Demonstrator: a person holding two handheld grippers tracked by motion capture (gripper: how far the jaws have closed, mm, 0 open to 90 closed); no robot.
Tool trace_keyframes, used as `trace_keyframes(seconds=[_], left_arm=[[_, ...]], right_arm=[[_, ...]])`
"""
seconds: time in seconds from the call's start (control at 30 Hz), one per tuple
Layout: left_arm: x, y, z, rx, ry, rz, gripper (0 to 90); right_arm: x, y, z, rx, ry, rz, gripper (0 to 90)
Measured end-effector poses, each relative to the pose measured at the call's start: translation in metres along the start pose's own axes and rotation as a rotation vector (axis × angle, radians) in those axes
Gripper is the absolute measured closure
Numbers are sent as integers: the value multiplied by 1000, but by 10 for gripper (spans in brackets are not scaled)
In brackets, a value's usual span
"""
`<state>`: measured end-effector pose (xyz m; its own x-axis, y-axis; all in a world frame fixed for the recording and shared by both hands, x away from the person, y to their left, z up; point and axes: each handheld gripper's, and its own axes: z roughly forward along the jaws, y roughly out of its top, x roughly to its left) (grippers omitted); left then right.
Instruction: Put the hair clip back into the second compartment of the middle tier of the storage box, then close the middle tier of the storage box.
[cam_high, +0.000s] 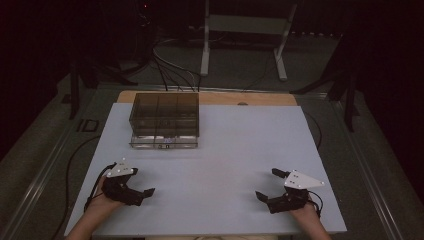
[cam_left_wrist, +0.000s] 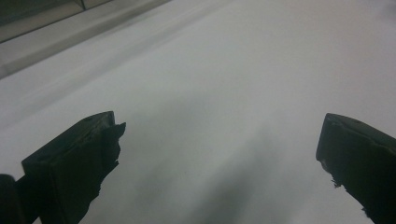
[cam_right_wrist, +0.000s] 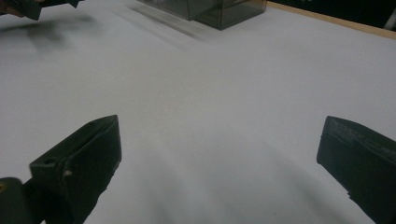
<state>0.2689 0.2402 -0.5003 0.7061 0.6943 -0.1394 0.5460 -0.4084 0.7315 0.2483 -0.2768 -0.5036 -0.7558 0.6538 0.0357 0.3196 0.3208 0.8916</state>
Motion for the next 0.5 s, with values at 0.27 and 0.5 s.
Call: trace_keyframes(seconds=[0.27,0.5], left_arm=[[2,1,-1,-2,-3,-8,0],[0,7,-5,-12,8,-11,0]], right_arm=[[0,0,0,1,0,0,1],[0,0,0,1,-3,4,1]])
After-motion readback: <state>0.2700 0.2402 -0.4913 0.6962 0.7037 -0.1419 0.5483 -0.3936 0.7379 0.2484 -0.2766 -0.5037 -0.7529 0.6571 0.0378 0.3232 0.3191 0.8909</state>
